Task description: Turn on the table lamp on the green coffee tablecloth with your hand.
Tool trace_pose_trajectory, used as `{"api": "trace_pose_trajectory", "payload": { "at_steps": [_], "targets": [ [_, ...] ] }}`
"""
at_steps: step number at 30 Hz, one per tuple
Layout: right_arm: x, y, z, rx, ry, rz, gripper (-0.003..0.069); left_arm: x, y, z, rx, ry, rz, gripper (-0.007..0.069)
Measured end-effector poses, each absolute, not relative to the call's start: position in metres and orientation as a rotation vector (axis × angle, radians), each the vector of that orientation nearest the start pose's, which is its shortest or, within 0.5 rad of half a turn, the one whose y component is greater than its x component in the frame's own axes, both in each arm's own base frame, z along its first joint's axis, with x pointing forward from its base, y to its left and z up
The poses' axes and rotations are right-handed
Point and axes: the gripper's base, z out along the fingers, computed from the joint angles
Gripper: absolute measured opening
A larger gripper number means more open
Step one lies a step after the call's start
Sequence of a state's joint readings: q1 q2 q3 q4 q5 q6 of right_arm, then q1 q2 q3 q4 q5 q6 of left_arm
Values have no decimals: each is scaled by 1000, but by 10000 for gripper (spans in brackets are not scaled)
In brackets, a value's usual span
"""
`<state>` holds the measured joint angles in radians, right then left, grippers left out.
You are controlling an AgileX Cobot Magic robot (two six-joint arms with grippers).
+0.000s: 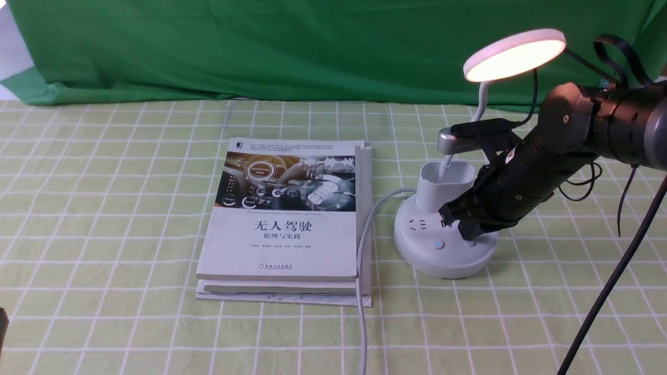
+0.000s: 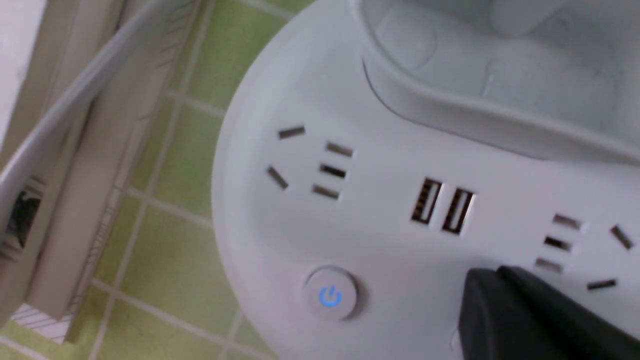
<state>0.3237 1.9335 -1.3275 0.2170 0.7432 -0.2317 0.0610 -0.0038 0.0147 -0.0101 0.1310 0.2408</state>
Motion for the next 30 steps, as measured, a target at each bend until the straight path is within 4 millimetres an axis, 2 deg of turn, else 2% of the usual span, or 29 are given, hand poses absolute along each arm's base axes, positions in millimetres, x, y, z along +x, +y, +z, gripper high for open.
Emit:
{"api": "trace_pose_trajectory", "payload": {
  "at_steps": [6, 12, 18, 24, 25, 27, 30],
  "targets": [
    [358, 135, 212, -603, 2739, 272, 31, 57, 3, 197, 139, 1624, 223, 242],
    [345, 131, 223, -618, 2753, 273, 31, 57, 3, 197, 139, 1624, 223, 242],
    [301, 116, 231, -610, 2766, 270, 31, 57, 3, 197, 139, 1624, 223, 242],
    [249, 98, 252, -553, 2696, 280, 31, 57, 3, 197, 139, 1624, 223, 242],
    [248, 97, 251, -553, 2701, 279, 31, 57, 3, 197, 139, 1624, 223, 242],
    [221, 88, 259, -524, 2653, 287, 31, 57, 3, 197, 139, 1624, 223, 242],
    [202, 82, 266, -475, 2631, 304, 32, 57, 3, 197, 139, 1624, 223, 242]
  ]
}}
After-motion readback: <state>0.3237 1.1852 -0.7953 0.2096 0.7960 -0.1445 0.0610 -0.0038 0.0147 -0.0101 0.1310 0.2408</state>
